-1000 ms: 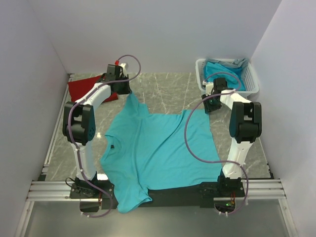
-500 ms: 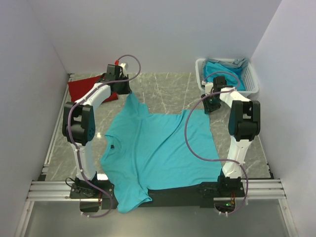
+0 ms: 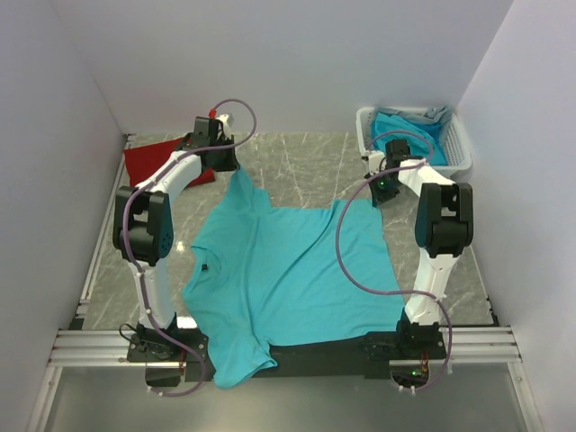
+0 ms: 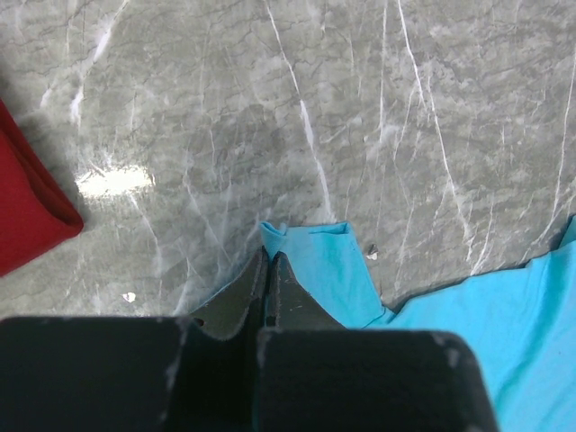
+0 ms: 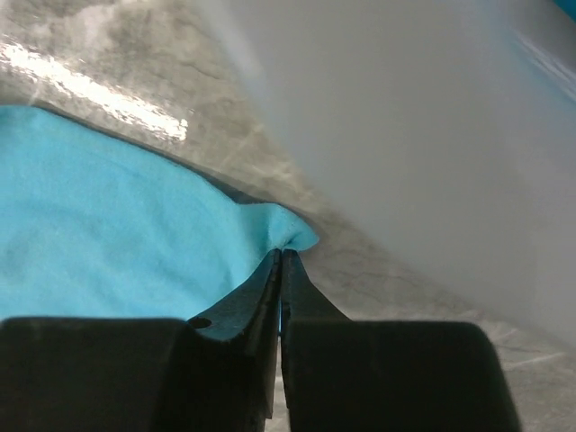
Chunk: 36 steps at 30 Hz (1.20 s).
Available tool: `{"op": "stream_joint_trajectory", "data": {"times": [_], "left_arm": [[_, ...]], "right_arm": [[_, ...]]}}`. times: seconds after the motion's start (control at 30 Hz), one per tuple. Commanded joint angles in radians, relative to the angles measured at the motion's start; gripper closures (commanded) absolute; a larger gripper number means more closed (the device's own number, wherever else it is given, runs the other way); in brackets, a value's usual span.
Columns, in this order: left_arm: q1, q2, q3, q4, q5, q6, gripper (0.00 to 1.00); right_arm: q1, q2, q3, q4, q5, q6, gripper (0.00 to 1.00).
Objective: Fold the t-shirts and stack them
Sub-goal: Flatten the tshirt out
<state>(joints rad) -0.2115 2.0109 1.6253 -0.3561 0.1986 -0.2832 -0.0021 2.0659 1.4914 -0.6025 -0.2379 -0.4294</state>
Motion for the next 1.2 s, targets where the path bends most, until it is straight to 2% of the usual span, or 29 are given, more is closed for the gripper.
{"op": "stream_joint_trajectory", "data": {"times": [0.0,0.07,0.5,0.83,1.0,1.17], "left_arm": [[0.006,-0.064,0.004,0.023,0.022,-0.004,1.00],[0.008,-0.067,0.004,0.025,0.024,-0.005,1.00],[0.026,-0.095,-0.018,0.037,-0.001,-0.004,1.00],[0.070,-0.167,-0.042,0.054,-0.042,0.001,1.00],[0.077,-0.291,-0.056,0.058,-0.099,0.015,1.00],[0.089,-0.497,-0.094,0.091,-0.140,0.009,1.00]], "right_arm": [[0.030,0.013,0.007,-0.007,0.012,-0.022,0.96],[0.034,-0.006,-0.005,0.006,0.029,-0.017,1.00],[0.036,-0.187,-0.077,0.136,0.092,-0.011,1.00],[0.079,-0.393,-0.019,0.144,0.077,-0.023,1.00],[0.105,-0.512,0.039,0.129,0.072,-0.026,1.00],[0.128,-0.668,0.134,0.098,0.068,-0.032,1.00]]}}
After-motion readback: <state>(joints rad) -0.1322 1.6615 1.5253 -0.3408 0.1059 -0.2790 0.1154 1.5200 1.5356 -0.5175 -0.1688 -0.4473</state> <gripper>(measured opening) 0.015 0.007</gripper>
